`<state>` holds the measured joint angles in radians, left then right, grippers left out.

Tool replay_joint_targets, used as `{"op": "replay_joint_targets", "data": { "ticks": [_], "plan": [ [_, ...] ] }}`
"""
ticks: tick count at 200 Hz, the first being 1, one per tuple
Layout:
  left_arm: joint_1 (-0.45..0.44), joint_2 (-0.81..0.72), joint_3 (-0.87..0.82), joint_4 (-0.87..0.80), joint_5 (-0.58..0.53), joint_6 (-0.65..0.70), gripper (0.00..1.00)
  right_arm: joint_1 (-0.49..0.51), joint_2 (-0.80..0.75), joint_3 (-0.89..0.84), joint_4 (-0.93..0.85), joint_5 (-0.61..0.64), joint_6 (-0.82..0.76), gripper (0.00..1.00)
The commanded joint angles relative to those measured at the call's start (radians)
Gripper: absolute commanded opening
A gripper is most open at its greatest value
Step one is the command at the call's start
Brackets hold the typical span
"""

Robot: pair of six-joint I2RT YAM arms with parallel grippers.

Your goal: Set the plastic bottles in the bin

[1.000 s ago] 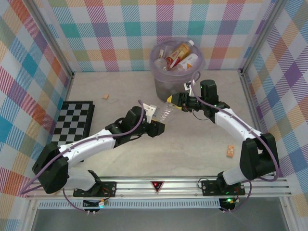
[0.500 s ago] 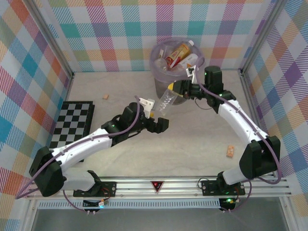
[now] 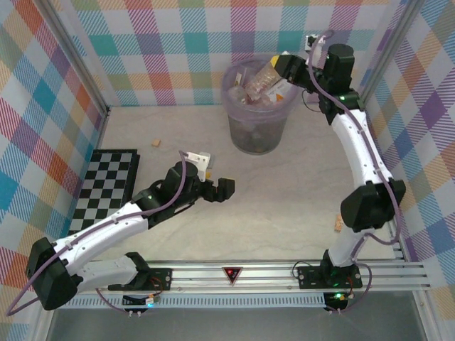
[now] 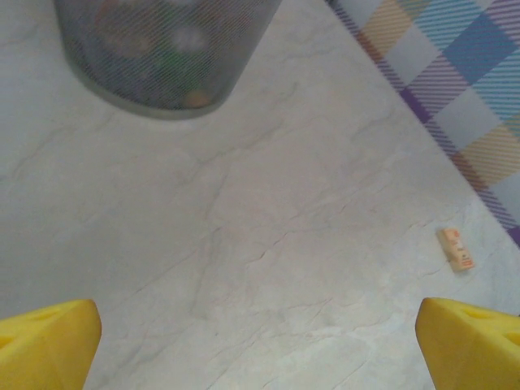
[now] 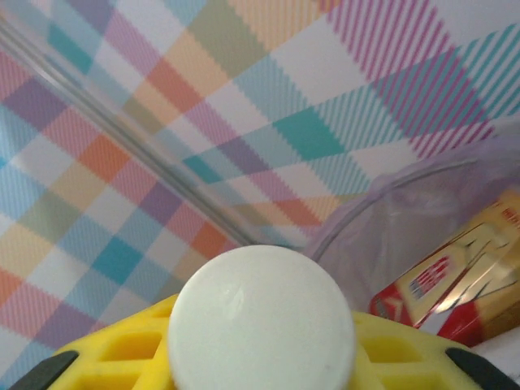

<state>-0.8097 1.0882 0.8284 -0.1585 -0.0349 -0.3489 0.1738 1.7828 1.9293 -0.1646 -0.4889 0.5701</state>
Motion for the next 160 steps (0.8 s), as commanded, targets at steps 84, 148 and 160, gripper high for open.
{"op": "replay_joint_targets", "data": {
  "ticks": [84, 148, 160],
  "plan": [
    [-0.004, -0.044, -0.009, -0.033, -0.052, -0.022, 0.99, 0.086, 0.222, 0.173, -0.205, 0.087, -0.124, 0.37],
    [-0.005, -0.046, 0.002, -0.063, -0.062, -0.018, 0.99, 0.108, 0.253, 0.135, -0.184, 0.054, -0.096, 0.37],
    [-0.004, -0.047, 0.003, -0.067, -0.063, -0.017, 0.99, 0.108, 0.242, 0.146, -0.182, 0.031, -0.088, 0.37]
  ]
}}
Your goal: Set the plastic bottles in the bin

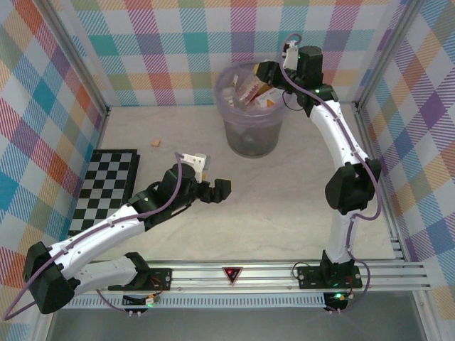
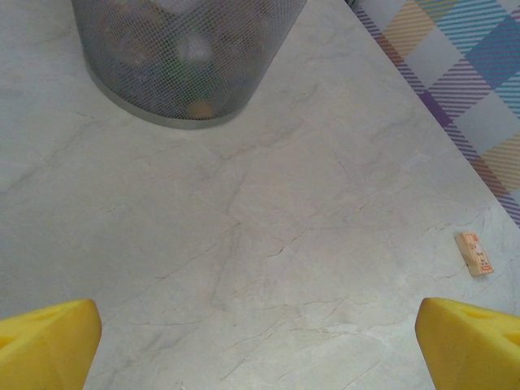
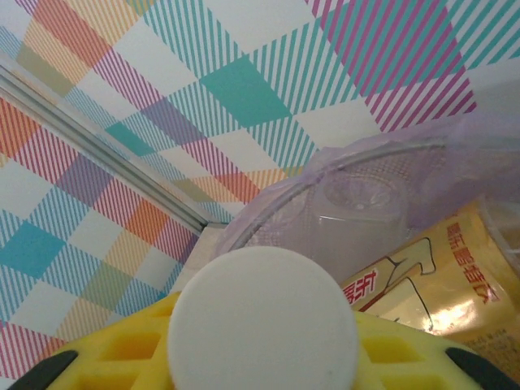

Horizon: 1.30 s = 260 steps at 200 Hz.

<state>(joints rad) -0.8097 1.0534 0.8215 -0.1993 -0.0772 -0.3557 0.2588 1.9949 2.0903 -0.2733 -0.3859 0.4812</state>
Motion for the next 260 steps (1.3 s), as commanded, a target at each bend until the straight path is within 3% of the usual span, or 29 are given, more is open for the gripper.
{"op": "replay_joint_targets", "data": {
  "ticks": [1, 61, 103, 174, 225, 242, 260],
  "plan": [
    [-0.004, -0.013, 0.009, -0.026, -0.021, -0.011, 0.99, 0.023, 0.029, -0.013, -0.072, -0.073, 0.001, 0.37],
    [-0.004, -0.001, 0.018, -0.023, -0.018, -0.003, 0.99, 0.030, -0.018, 0.113, -0.187, -0.023, -0.090, 0.38],
    [-0.005, 0.016, 0.032, -0.021, -0.009, -0.001, 0.99, 0.043, 0.050, 0.223, -0.336, 0.007, -0.155, 0.38],
    [-0.004, 0.013, 0.035, -0.034, -0.011, -0.005, 0.99, 0.061, 0.155, 0.237, -0.362, 0.017, -0.154, 0.38],
    [-0.003, 0.022, 0.037, -0.028, -0.008, -0.008, 0.99, 0.076, 0.139, 0.125, -0.319, 0.001, -0.143, 0.39],
    [-0.004, 0.027, 0.039, -0.029, -0.008, -0.007, 0.99, 0.075, 0.124, 0.143, -0.337, -0.003, -0.149, 0.46],
    [-0.004, 0.029, 0.041, -0.032, -0.004, -0.006, 0.99, 0.074, 0.092, 0.180, -0.365, 0.006, -0.164, 0.68]
  ]
}}
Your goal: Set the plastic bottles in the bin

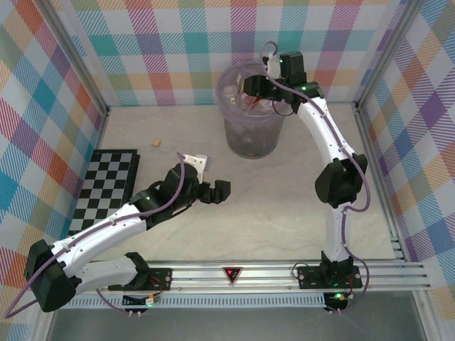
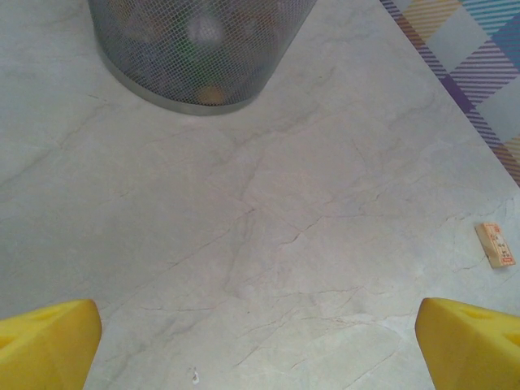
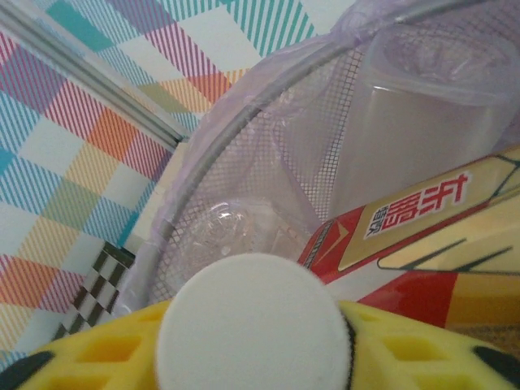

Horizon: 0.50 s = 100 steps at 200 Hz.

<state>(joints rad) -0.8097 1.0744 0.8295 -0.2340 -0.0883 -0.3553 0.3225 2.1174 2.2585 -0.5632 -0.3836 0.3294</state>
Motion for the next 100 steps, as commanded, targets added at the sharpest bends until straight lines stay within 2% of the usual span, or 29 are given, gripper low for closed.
{"op": "replay_joint_targets", "data": {
  "ticks": [1, 23, 45, 74, 100],
  "plan": [
    [-0.004, 0.007, 0.034, 0.003, 0.007, -0.006, 0.99, 0.010, -0.033, 0.015, -0.076, 0.004, -0.013, 0.70],
    [-0.004, 0.004, 0.030, 0.002, 0.004, -0.004, 0.99, 0.005, -0.077, 0.073, -0.118, 0.027, -0.039, 0.80],
    [-0.005, 0.001, 0.025, 0.001, 0.001, -0.004, 0.99, -0.014, -0.105, 0.125, -0.163, 0.058, -0.060, 0.83],
    [-0.005, -0.005, 0.018, 0.001, -0.001, 0.000, 0.99, -0.033, -0.136, 0.130, -0.197, 0.131, -0.082, 0.82],
    [-0.004, -0.005, 0.014, 0.001, -0.004, 0.001, 0.99, -0.033, -0.147, 0.107, -0.175, 0.129, -0.077, 0.73]
  ]
}}
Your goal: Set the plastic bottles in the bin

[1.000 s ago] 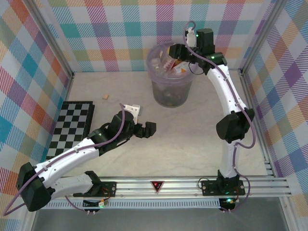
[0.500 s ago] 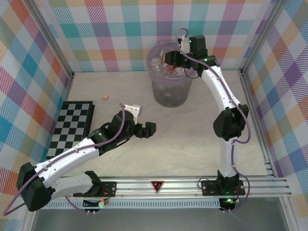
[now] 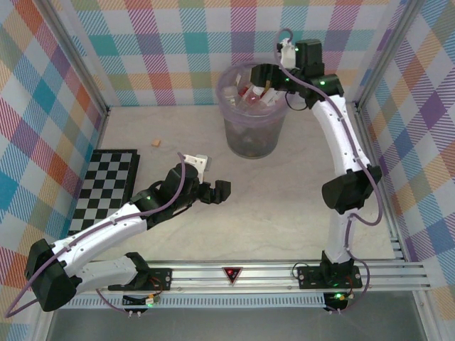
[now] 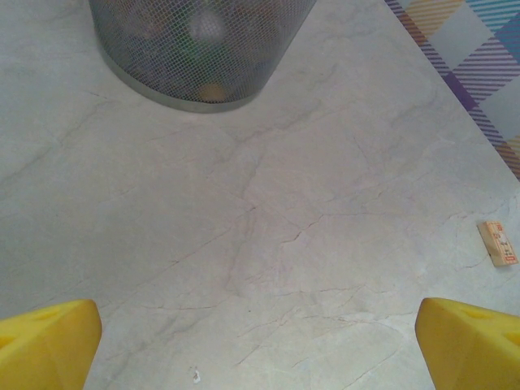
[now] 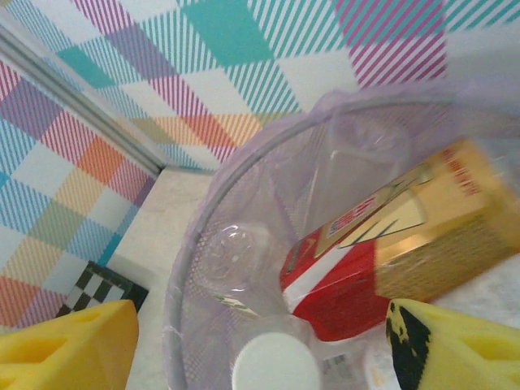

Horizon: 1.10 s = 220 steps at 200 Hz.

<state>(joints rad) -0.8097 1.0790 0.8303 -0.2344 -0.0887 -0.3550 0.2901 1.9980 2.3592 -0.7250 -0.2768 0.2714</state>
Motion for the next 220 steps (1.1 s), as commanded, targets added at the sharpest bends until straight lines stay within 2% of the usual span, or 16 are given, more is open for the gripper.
{"op": "replay_joint_targets", "data": {
  "ticks": [1, 19, 42, 80, 128, 156, 177, 191, 220],
  "plan": [
    [-0.004, -0.010, 0.014, 0.001, -0.003, 0.002, 0.99, 0.000, -0.028, 0.007, -0.014, 0.023, -0.019, 0.73],
    [-0.003, -0.010, 0.013, 0.004, -0.002, 0.000, 0.99, 0.001, -0.015, 0.007, -0.004, -0.015, 0.002, 0.61],
    [-0.005, -0.010, 0.012, 0.004, -0.002, -0.003, 0.99, 0.023, -0.011, -0.040, 0.013, -0.044, 0.018, 0.54],
    [-0.004, -0.010, 0.016, -0.002, -0.004, -0.006, 0.99, 0.045, -0.035, -0.209, 0.101, -0.041, 0.041, 0.49],
    [-0.003, -0.006, 0.035, -0.016, -0.011, -0.003, 0.99, 0.043, -0.028, -0.129, 0.067, -0.022, 0.019, 0.48],
    [-0.003, 0.005, 0.047, -0.023, -0.029, 0.000, 0.99, 0.028, -0.038, -0.035, 0.022, -0.033, 0.002, 0.57],
    [-0.002, 0.018, 0.083, -0.088, -0.098, 0.012, 1.00, 0.003, -0.079, -0.038, 0.015, -0.056, 0.003, 0.65],
    [0.010, 0.022, 0.108, -0.128, -0.137, 0.034, 1.00, -0.013, -0.128, -0.088, 0.019, -0.050, -0.006, 0.74],
    [0.066, 0.012, 0.138, -0.224, -0.248, 0.078, 1.00, -0.053, -0.312, -0.332, 0.079, 0.003, -0.050, 0.96]
  ]
}}
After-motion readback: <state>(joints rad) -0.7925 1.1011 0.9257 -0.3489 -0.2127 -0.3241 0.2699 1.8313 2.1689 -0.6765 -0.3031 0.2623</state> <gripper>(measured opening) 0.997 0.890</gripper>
